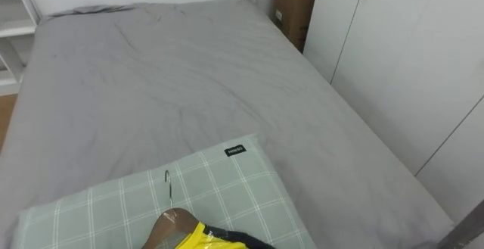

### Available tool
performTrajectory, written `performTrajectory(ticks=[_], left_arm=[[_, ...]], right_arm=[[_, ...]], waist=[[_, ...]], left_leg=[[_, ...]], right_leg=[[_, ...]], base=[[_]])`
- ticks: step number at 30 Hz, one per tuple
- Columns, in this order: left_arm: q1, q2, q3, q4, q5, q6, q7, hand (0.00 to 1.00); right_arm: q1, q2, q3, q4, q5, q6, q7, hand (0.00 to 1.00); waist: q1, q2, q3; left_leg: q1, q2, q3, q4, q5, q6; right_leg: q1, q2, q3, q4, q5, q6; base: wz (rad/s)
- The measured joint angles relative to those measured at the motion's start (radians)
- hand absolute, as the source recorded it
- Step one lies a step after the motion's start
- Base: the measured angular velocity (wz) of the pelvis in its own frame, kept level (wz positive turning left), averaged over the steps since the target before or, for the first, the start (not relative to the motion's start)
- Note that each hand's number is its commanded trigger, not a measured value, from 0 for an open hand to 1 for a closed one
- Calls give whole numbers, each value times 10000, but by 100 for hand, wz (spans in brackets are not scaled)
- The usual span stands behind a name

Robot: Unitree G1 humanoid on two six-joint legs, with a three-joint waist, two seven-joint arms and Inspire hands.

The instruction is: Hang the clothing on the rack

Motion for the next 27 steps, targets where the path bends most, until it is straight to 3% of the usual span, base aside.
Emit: performTrajectory(ticks=[13,27], left_arm=[[2,-44,0,-16,-44,-7,-156,100],[1,-24,11,-1145,-210,-334,288,100]], right_arm=[[298,11,-22,-363,35,-132,-368,0],[385,12,-261,-335,-237,-292,-411,0]], waist=[[11,69,57],[-4,166,34]], left_leg=[[130,-7,-5,-23,0,0],[432,-7,-16,-73,0,-1]], right_leg=[[212,-9,-6,-162,16,23],[507,-11,-30,-222,18,28]], base=[[0],[0]])
